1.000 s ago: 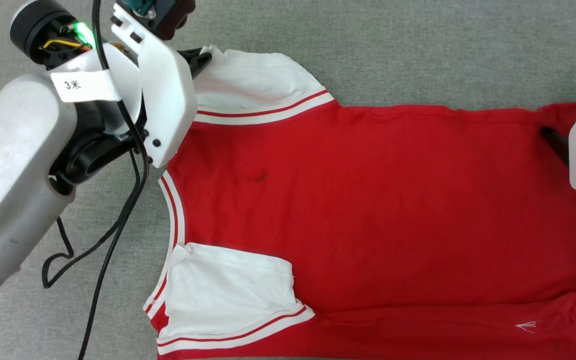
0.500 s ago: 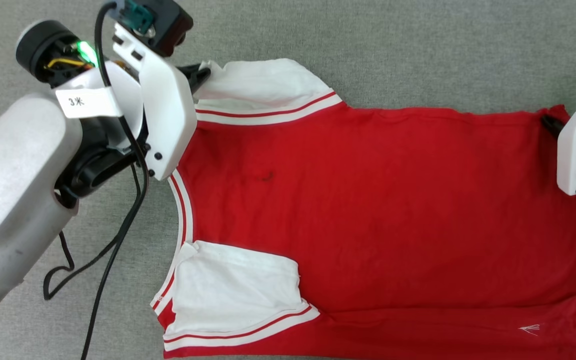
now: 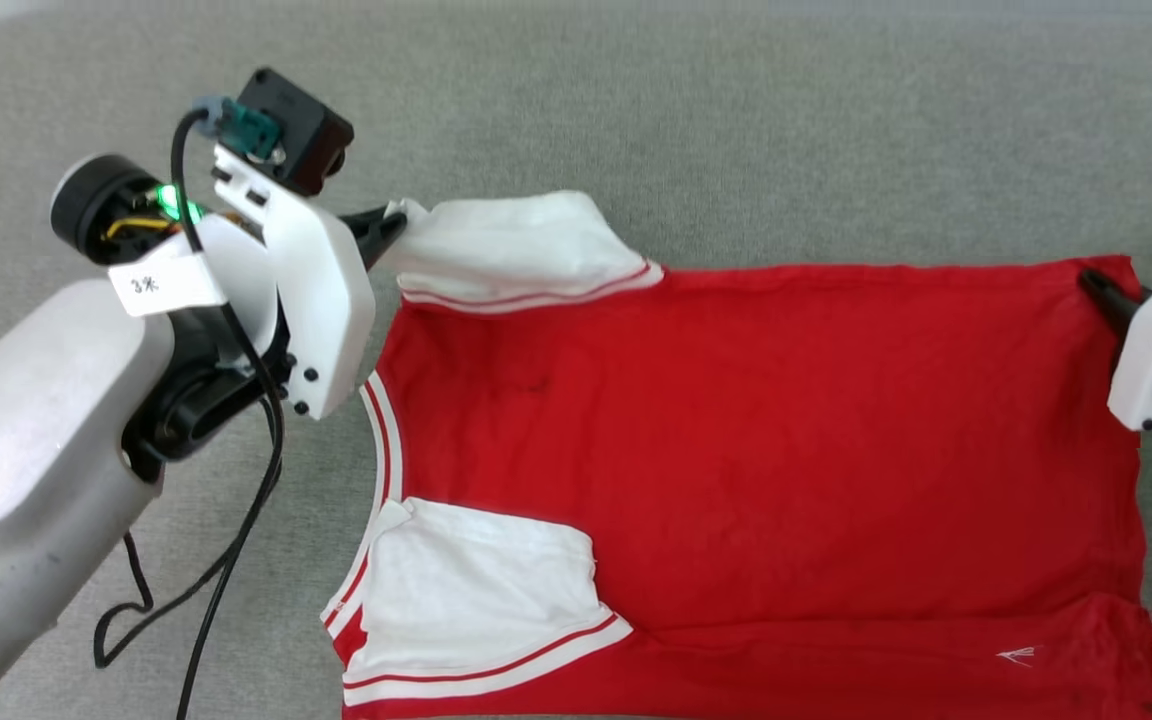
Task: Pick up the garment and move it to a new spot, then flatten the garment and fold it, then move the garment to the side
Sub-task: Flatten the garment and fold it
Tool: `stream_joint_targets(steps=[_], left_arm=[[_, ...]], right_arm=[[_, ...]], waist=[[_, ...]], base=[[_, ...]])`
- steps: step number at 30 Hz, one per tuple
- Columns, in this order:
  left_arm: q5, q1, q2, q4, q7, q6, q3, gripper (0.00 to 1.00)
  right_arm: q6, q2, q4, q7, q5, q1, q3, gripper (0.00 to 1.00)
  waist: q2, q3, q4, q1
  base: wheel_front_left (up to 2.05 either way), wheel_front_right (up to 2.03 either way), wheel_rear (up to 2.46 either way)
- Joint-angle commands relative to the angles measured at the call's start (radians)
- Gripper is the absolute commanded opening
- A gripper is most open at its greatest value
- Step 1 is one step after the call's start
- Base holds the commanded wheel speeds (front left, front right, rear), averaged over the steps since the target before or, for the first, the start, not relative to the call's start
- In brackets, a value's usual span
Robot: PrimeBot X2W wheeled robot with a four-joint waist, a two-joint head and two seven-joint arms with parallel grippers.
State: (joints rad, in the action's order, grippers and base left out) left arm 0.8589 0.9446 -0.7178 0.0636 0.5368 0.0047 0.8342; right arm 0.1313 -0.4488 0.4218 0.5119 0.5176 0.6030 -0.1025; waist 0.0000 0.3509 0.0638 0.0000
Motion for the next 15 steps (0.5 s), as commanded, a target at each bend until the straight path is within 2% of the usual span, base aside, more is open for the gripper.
stream_joint_targets(steps=[1,15], left_arm=[[0.008,-0.022,-0.005,-0.004,-0.013,0.006,-0.004,0.00],[0.025,-0.181,-0.036,-0.067,-0.077,0.053,0.020,0.00]], right_arm=[[-0.001,0.002,0.000,-0.017,0.014,-0.021,0.010,0.00],[-0.001,0.005,-0.054,-0.086,0.145,-0.221,0.095,0.00]], waist=[[0.0000,-0.028,0.003,0.0000],[0.0000,-0.145,0.038,0.0000]], base=[[0.00,0.00,0.00],[0.00,0.00,0.00]])
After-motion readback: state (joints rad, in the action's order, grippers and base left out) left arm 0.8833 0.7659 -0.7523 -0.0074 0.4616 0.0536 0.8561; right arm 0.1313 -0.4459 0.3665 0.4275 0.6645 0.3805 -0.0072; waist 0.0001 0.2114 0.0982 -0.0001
